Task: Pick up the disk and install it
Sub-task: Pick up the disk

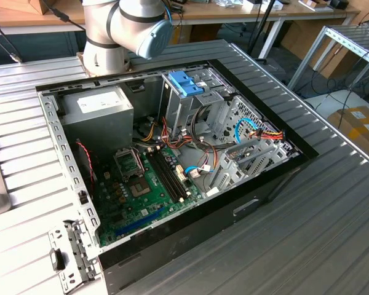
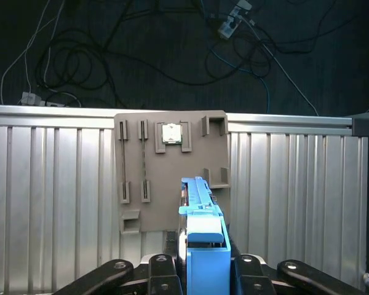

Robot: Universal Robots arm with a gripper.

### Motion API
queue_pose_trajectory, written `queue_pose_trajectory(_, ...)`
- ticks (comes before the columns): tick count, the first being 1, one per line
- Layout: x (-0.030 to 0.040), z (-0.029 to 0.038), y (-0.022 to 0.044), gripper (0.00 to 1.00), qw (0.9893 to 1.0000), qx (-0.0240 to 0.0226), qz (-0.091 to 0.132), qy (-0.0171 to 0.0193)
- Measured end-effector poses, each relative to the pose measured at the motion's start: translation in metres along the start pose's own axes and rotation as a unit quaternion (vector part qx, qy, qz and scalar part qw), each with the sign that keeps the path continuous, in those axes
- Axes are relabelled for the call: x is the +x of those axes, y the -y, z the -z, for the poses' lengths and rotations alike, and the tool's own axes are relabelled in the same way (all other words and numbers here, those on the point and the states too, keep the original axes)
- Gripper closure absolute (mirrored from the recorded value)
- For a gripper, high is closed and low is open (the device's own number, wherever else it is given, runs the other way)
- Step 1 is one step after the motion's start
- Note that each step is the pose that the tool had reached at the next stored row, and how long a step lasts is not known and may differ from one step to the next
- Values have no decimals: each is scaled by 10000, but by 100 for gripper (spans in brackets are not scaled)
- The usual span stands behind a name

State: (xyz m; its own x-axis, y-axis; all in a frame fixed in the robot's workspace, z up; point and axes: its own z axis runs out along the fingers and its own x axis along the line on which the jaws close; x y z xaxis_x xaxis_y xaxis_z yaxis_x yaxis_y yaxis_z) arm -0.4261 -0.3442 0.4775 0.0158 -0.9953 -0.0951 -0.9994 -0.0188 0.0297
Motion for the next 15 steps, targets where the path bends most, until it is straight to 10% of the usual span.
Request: queue_pose_trajectory(15,18,3,81,63,10000,0,0,0)
